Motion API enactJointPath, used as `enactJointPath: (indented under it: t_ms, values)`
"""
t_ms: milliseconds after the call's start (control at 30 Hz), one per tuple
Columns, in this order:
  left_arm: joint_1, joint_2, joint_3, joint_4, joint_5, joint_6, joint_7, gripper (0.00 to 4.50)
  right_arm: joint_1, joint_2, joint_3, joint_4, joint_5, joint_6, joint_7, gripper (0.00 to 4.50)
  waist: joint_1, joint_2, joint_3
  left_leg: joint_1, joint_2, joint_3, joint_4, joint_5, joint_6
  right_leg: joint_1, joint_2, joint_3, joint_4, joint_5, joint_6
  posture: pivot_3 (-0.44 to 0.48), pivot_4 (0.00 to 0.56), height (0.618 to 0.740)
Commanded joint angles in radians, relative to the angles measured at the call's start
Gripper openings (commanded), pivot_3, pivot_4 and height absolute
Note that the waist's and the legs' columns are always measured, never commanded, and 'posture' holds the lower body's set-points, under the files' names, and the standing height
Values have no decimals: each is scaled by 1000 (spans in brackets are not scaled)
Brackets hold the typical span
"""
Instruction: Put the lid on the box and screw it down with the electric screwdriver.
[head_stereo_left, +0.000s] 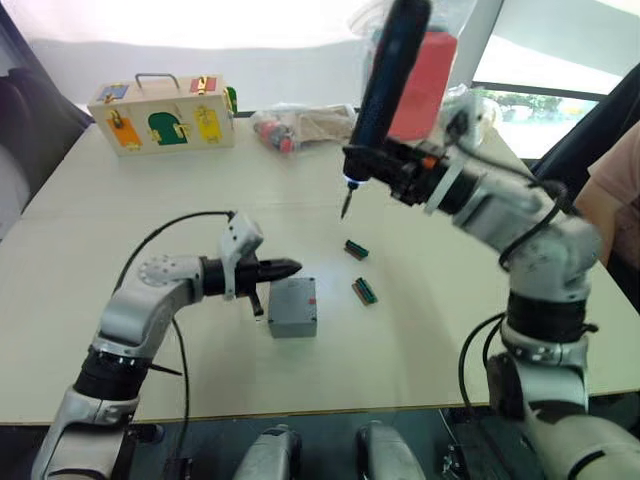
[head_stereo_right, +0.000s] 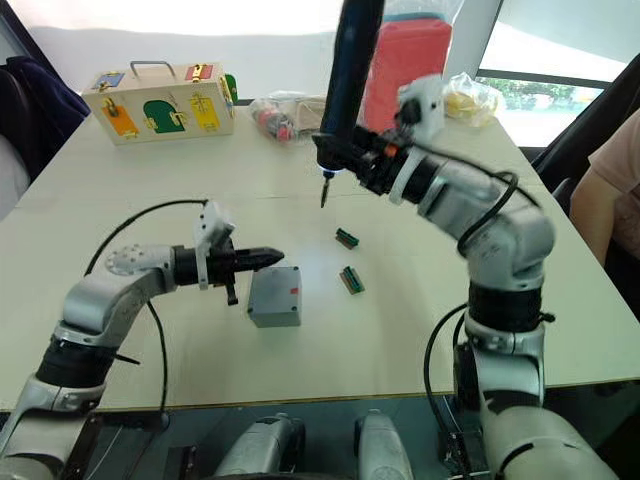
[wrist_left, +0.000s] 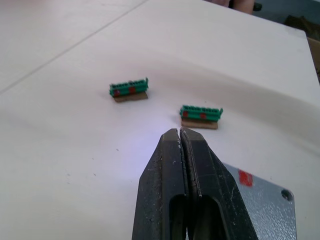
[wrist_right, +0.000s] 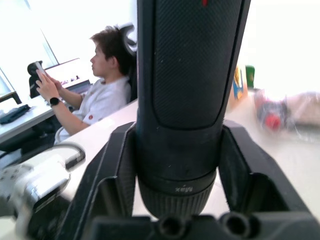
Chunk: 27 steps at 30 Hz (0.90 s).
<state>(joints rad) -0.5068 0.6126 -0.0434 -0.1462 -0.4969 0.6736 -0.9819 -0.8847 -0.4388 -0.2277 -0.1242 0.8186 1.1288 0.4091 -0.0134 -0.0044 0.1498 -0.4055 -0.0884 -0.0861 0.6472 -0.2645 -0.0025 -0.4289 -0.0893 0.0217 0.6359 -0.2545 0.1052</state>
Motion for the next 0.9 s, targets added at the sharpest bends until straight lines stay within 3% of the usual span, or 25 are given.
enactJointPath:
  t_ms: [33, 133, 333, 533, 900]
  values:
    - [-63, 122, -20, -83, -18, 19, -129, 0, -83, -218, 36, 169, -54, 284, -17, 1771, 2, 1, 2, -1, 0, 0, 0, -1, 1, -1, 0, 0, -1, 0, 0, 0, 150, 740]
    - [-103, 180, -64, -113, -22, 10, -213, 0, -89, -383, 140, 257, -35, 417, 112, 1771, 14, 5, 6, -4, -2, 1, 0, -2, 4, -1, -3, -2, -4, 0, 0, 0, 150, 740]
    - [-112, 197, -157, -130, 27, -55, -295, 0, -151, -513, 378, 458, -67, 486, 227, 1771, -10, 8, 12, -4, -1, 7, 0, -3, 6, -2, -4, 1, -5, 0, 0, 0, 150, 740]
    - [-47, 166, -181, -168, 44, -67, -255, 0, -215, -490, 535, 601, -133, 485, 299, 1771, -6, 8, 18, -3, 0, 6, 1, -4, 7, -3, -1, 0, -2, 0, 0, 0, 150, 740]
    - [22, 168, -146, -221, 39, -29, -188, 0, -286, -392, 664, 786, -310, 360, 431, 1771, 0, 7, 19, -4, -1, 5, 2, -2, 4, -3, -1, 0, -2, 1, 1, 0, 150, 740]
